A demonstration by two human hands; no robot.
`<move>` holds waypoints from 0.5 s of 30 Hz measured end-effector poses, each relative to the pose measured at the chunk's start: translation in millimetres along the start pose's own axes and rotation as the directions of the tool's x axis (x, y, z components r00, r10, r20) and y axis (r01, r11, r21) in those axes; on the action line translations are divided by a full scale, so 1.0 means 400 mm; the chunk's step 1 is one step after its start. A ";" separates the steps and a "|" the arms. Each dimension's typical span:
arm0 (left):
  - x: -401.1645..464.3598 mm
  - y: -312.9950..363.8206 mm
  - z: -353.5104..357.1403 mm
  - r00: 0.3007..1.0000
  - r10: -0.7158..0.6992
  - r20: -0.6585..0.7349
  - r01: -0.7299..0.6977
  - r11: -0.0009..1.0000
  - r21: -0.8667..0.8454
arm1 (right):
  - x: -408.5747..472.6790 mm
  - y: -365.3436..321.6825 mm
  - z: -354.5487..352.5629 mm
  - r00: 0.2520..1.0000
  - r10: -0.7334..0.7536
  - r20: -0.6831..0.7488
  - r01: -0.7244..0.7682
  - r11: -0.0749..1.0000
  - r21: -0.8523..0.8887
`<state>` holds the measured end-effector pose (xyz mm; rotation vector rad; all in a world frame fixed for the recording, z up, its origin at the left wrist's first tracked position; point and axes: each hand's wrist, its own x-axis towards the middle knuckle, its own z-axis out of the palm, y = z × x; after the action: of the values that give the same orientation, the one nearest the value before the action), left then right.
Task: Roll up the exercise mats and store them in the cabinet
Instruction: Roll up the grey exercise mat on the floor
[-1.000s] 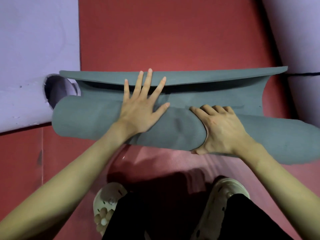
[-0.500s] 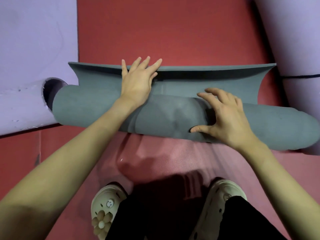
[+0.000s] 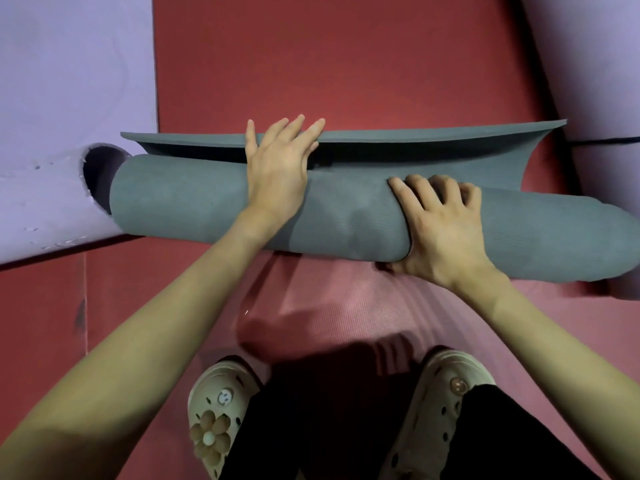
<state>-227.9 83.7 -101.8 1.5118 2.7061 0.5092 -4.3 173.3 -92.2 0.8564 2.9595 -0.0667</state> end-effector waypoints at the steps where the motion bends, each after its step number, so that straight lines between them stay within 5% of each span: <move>1: -0.004 0.000 0.002 1.000 0.012 -0.015 -0.012 1.000 -0.001 | 0.001 0.002 -0.003 1.000 -0.006 -0.003 0.006 1.000 0.007; 11: -0.119 0.023 -0.027 0.998 -0.020 0.052 0.022 0.999 -0.033 | -0.085 -0.006 -0.022 0.984 -0.026 0.179 0.015 0.998 0.061; 15: -0.101 0.017 -0.038 0.999 -0.020 0.041 0.022 0.998 -0.064 | -0.076 0.011 -0.039 0.989 -0.027 0.144 -0.002 0.980 0.199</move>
<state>-202.9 49.1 -91.6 1.4601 2.6452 0.5540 22.8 161.8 -74.5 0.8146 2.8541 -0.4142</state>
